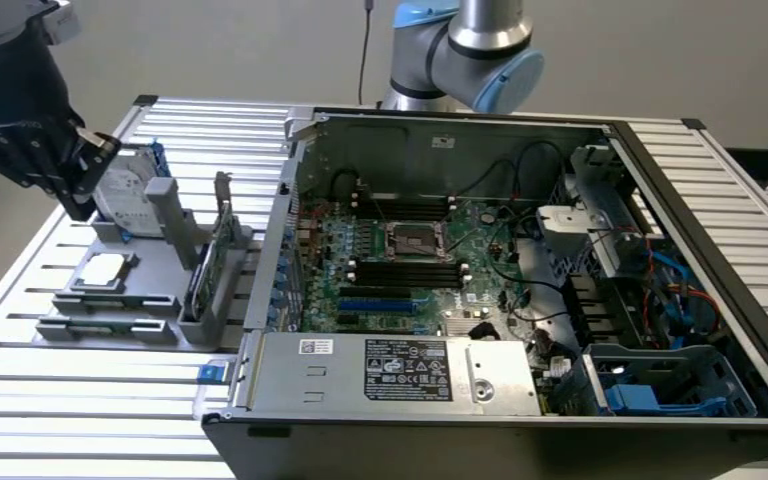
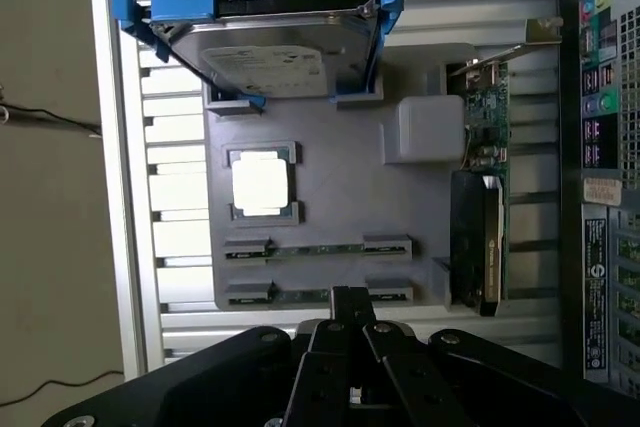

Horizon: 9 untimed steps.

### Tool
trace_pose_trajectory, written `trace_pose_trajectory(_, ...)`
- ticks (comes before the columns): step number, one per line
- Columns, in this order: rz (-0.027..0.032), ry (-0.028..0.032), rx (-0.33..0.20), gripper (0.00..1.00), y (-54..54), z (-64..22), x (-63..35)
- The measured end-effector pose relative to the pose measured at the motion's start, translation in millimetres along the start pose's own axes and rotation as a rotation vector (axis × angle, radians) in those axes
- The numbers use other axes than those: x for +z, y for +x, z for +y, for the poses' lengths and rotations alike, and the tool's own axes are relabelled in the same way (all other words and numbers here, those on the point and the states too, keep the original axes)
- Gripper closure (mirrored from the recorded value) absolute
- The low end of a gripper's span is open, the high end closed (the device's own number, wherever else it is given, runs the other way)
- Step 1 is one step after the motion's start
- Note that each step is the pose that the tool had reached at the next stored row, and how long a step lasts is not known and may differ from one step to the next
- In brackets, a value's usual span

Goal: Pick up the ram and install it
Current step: 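Reach for the ram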

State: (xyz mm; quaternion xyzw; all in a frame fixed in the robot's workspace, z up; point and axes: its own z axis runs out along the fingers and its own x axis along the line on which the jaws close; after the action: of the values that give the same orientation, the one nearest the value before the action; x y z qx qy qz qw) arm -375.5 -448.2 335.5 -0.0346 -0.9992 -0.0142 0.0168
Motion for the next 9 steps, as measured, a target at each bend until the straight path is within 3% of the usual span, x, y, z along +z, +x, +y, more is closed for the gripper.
trace_pose_trajectory(4,0.0032,0.0007,-0.015,0.89,0.6,-2.3,1.4)
trace_pose_trajectory(9,0.0053,0.0033,-0.084,0.89,0.6,-2.4,1.5)
